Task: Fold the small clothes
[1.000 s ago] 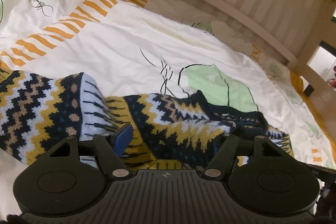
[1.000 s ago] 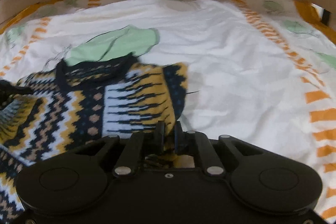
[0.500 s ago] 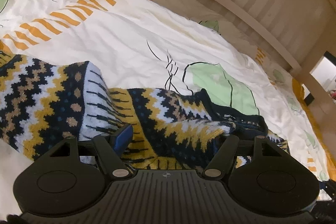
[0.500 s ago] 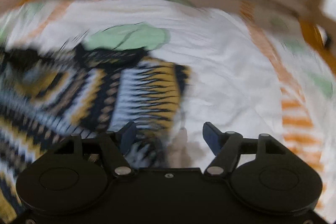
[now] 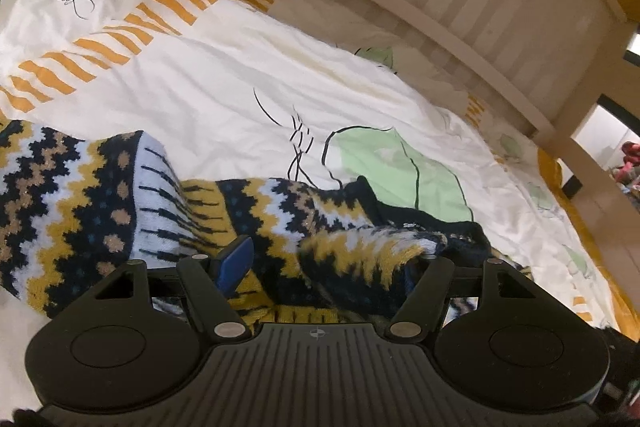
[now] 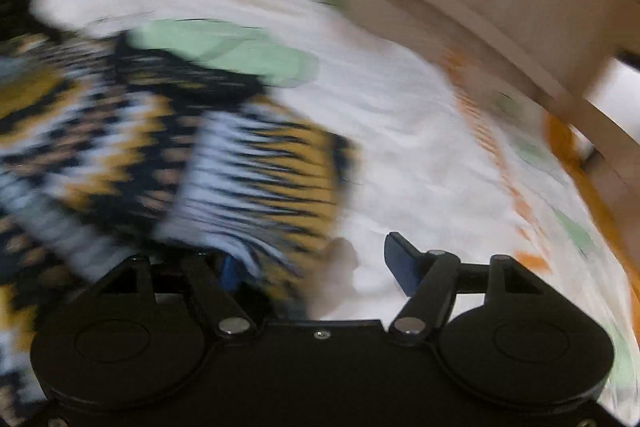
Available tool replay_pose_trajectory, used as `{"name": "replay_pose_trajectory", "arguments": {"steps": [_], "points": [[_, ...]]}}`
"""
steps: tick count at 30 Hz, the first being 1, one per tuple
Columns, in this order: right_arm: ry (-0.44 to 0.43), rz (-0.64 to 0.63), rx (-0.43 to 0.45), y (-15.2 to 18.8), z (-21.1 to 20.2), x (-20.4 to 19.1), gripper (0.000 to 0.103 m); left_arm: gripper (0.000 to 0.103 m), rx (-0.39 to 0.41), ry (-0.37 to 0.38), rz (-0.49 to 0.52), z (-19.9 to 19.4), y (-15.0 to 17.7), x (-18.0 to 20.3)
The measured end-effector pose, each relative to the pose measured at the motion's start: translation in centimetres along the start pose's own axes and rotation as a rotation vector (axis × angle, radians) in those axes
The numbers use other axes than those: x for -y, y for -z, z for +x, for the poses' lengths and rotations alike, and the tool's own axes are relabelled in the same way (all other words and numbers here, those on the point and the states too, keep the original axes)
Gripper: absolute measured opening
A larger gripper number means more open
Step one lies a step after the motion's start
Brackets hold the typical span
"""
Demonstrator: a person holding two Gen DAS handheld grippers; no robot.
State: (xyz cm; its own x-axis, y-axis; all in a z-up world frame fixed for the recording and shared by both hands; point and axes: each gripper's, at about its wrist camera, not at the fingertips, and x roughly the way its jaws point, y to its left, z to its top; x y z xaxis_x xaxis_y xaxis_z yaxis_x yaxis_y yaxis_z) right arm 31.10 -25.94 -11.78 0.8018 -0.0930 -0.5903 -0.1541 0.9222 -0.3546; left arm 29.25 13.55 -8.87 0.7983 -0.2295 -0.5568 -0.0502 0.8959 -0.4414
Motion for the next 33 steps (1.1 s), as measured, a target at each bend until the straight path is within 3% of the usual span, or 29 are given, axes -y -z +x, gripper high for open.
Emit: {"name": "replay_pose_trajectory", "arguments": {"steps": [3, 8, 14, 24, 27, 33], "points": [[-0.03, 0.135, -0.039, 0.5, 0.0, 2.5, 0.071, 0.067, -0.025, -0.032, 0.001, 0.4, 0.3, -0.1], [-0.053, 0.172, -0.046, 0.8, 0.1, 2.8, 0.072, 0.068, -0.047, -0.069, -0.007, 0.1, 0.5, -0.3], [-0.134, 0.392, -0.092, 1.9, 1.0, 5.4, 0.08, 0.069, -0.045, -0.082, -0.016, -0.5, 0.5, -0.7], [-0.159, 0.468, -0.09, 2.7, 1.3, 6.1, 0.083, 0.071, -0.039, -0.156, 0.013, -2.2, 0.9, -1.3], [-0.158, 0.473, -0.085, 2.9, 1.3, 6.1, 0.083, 0.072, -0.061, -0.205, 0.043, -2.5, 1.2, -1.6], [-0.171, 0.489, -0.073, 3.1, 1.2, 6.3, 0.083, 0.07, -0.061, -0.316, 0.009, -3.6, 1.0, -3.5]]}}
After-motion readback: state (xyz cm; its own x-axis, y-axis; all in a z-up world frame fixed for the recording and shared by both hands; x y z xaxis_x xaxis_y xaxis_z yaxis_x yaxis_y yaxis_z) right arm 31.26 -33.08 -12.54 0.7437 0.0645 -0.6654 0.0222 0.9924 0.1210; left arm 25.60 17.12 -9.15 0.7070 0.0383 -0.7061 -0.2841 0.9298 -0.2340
